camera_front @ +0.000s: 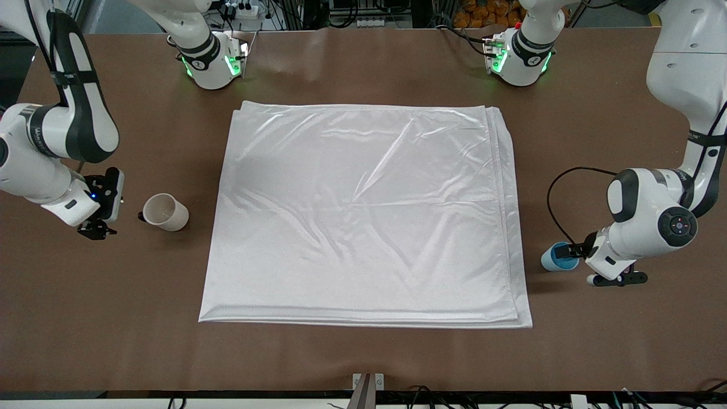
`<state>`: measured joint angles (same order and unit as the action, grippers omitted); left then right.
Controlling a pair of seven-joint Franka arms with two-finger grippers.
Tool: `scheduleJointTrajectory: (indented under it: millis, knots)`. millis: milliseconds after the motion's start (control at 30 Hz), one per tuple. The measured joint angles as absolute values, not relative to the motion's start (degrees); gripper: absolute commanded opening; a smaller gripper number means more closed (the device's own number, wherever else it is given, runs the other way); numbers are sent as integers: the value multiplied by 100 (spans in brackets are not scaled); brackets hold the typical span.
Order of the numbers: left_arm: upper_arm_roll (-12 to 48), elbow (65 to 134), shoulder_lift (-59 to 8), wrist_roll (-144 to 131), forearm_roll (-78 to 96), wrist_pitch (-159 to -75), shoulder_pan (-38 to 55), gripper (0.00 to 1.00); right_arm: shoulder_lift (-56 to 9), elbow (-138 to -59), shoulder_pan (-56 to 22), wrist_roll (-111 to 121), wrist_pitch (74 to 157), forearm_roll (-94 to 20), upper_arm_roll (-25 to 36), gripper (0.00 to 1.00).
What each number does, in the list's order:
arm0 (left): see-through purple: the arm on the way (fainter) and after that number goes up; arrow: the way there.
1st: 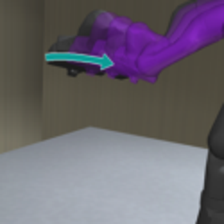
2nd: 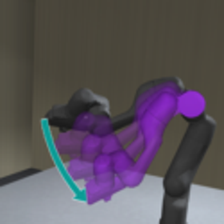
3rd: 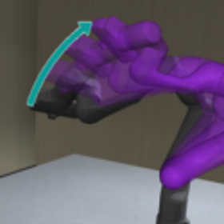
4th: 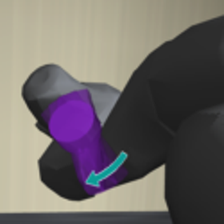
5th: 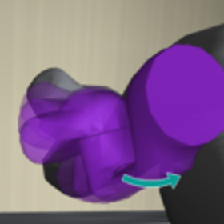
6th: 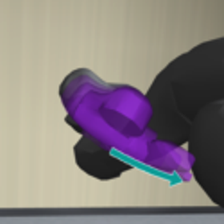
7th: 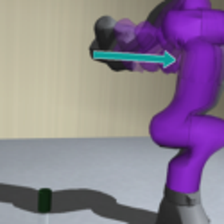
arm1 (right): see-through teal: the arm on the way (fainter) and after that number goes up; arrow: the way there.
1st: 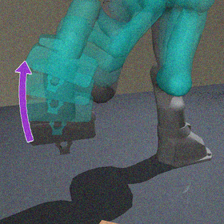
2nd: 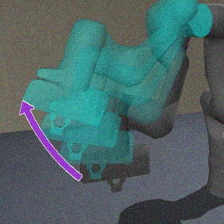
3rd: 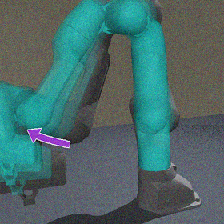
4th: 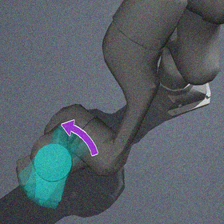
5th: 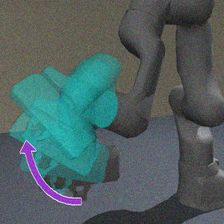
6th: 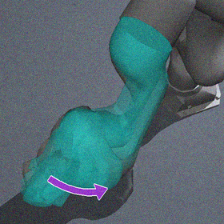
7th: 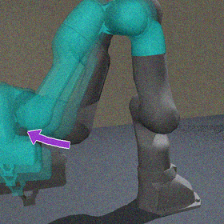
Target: Place blue cup into white mug on cloth
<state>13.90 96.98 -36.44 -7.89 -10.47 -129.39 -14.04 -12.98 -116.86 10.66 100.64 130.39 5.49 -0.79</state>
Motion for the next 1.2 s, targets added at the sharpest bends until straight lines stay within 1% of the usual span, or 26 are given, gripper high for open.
scheduleJointTrajectory:
  millis: [167, 233, 333, 367, 400, 533, 600, 667, 733, 767, 1200]
  knots:
    - [1390, 9698, -3700, -789, -1047, -12947, -1406, 82, -1359, -11693, 1070, 10640, 13210, 549, -81, 100]
    - [1390, 9698, -3724, -789, -1047, -12959, -1406, 80, -1397, -11718, 1088, 10718, 13245, 550, -80, 100]
    - [1390, 9697, -3760, -789, -1047, -12995, -1406, 79, -1464, -11825, 1147, 10787, 13439, 551, -78, 100]
    - [1390, 9698, -3773, -788, -1047, -13004, -1406, 77, -1487, -11874, 1173, 10813, 13513, 551, -77, 100]
    - [1390, 9698, -3786, -788, -1047, -13013, -1407, 73, -1509, -11928, 1199, 10835, 13591, 551, -77, 100]
    - [1390, 9698, -3825, -789, -1047, -13047, -1410, 47, -1585, -12178, 1308, 10878, 13955, 552, -74, 100]
    - [1390, 9697, -3835, -789, -1047, -13056, -1411, 36, -1606, -12303, 1350, 10895, 14116, 553, -74, 100]
    - [1390, 9697, -3838, -789, -1047, -13063, -1411, 21, -1617, -12407, 1375, 10907, 14242, 553, -74, 100]
    - [1390, 9696, -3838, -788, -1047, -13065, -1411, 2, -1626, -12487, 1384, 10910, 14327, 554, -74, 100]
    - [1390, 9695, -3838, -789, -1047, -13067, -1411, 0, -1630, -12519, 1385, 10911, 14362, 554, -74, 100]
    - [1407, 9648, -3816, -673, -1065, -13084, -1425, 0, -1912, -12724, 1512, 11215, 14912, 553, -75, 100]
